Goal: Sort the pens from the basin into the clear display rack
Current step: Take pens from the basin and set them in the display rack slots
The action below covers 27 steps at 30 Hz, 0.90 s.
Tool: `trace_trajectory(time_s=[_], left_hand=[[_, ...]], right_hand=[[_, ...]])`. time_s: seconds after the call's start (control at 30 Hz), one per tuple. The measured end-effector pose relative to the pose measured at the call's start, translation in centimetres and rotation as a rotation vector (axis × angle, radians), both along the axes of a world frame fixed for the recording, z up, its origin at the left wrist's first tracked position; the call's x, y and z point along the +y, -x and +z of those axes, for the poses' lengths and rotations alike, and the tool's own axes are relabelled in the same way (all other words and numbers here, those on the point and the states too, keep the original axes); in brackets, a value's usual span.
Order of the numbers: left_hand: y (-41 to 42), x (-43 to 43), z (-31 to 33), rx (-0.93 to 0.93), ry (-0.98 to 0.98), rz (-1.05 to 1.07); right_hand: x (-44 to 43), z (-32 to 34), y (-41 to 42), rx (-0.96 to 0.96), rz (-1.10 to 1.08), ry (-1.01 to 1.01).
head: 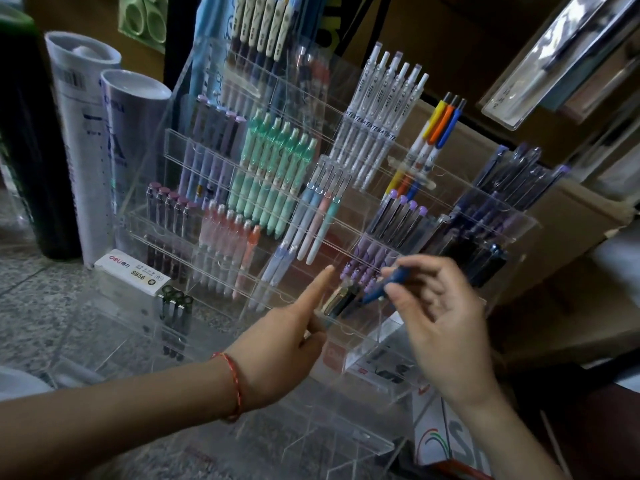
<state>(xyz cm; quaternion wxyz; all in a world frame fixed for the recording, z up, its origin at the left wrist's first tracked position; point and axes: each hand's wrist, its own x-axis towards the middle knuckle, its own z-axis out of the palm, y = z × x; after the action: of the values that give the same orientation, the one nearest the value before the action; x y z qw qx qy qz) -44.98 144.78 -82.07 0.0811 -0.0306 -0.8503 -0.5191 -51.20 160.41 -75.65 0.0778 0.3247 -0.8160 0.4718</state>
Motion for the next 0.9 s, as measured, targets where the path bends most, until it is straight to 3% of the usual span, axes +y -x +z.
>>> trace_trajectory(time_s=[0.3, 0.67, 0.8, 0.9], left_hand=[[1.0, -0.5, -1.7, -0.137, 0.136, -0.073], [1.5, -0.8, -2.2, -0.134, 0.112, -0.100], [1.6, -1.2, -2.5, -0.136, 0.141, -0.120], [1.8, -1.4, -2.7, -0.128, 0.157, -0.123]], right_hand=[[-0.7, -1.1, 1.9, -0.153, 0.009, -0.097], [-1.2, -0.4, 1.8, -0.106, -0.005, -0.244], [-1.4, -1.0, 0.7, 0.023, -0.030, -0.335], [-1.1, -0.9, 0.9, -0.079, -0.047, -0.358]])
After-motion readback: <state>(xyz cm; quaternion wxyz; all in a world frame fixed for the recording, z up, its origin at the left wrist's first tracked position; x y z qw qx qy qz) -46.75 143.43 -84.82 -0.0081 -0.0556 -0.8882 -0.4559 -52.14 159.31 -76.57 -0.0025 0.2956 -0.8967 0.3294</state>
